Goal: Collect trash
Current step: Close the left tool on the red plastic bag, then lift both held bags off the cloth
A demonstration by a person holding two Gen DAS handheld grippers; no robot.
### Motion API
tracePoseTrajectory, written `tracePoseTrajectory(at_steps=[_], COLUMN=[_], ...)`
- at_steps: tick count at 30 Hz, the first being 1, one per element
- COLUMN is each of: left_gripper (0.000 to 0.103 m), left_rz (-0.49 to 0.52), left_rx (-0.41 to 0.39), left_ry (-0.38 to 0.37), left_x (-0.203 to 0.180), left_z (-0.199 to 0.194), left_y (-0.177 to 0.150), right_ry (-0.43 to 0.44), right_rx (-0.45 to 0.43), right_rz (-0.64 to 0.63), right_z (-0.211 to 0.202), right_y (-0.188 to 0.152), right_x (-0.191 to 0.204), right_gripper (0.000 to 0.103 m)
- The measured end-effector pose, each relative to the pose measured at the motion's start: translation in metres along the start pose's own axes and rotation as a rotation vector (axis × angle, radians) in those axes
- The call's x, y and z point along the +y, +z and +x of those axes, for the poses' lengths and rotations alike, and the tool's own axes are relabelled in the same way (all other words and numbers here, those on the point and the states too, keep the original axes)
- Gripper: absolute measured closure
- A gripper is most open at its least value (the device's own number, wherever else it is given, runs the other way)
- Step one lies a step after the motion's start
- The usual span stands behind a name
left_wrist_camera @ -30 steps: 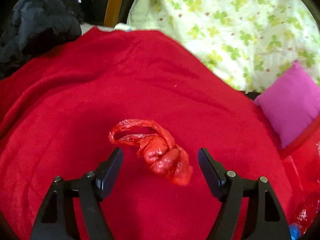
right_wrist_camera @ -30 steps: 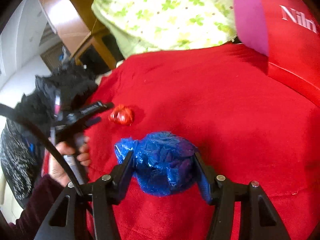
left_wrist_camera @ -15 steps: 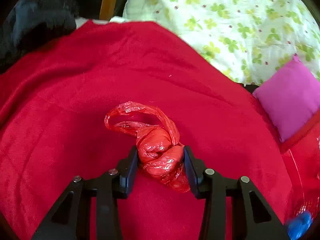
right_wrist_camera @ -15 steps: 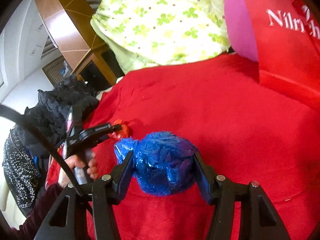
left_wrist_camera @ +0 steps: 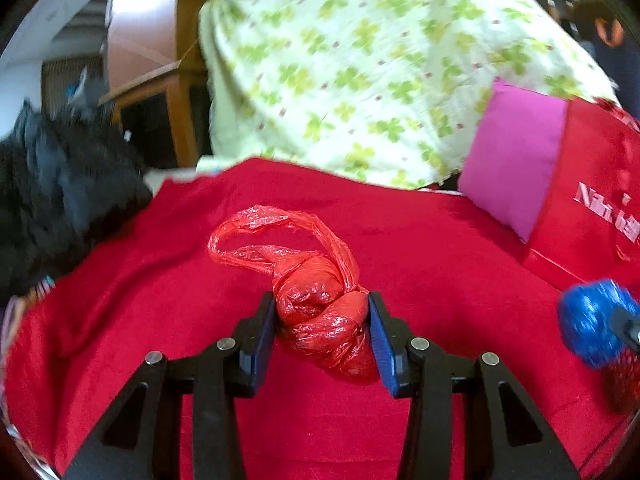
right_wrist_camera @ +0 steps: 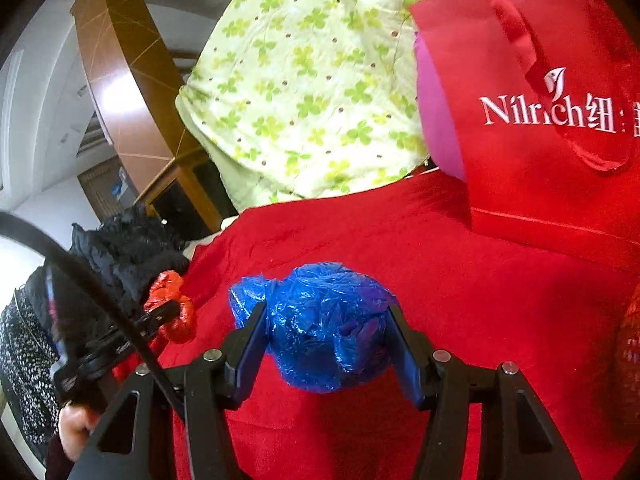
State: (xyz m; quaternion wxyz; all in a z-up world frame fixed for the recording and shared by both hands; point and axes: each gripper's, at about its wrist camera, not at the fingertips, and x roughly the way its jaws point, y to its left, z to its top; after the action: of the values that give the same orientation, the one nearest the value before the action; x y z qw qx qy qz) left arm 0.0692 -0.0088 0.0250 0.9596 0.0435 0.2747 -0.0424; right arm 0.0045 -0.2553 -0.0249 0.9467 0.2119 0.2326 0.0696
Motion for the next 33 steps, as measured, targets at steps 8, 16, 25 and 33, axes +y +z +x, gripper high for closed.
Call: tracePoseTrajectory(at_steps=[8,16,25,33], left_gripper=[0.057,0.056,0.056,0.056], left_rz=[0.089,0.138,0.192,0.226], left_rx=[-0.031,-0.033,-0.033,-0.025], left_ry=[-0.053,-0.092,-0.135,-0.170], left_x=[-0.027,-0.052,-0.078,-0.093], left_z=[-0.019,-0.033,-0.041,-0.046], left_y=[0.000,-0.005,-0.011,-0.016], right_ry=[0.009,0.015,-0.004,-0.003], right_rx=[-0.012,-0.030,-0.048,-0.066], right_rz=[0.028,0.050,0.076,0.085], right_z=[-0.007,-0.018,-0.028,-0.037], right_y=[0.008,0.015,0.021,0.024], right_x=[-0.006,-0.019,-0.035,-0.042], right_gripper=[0.043,0.043,0.043,0.043])
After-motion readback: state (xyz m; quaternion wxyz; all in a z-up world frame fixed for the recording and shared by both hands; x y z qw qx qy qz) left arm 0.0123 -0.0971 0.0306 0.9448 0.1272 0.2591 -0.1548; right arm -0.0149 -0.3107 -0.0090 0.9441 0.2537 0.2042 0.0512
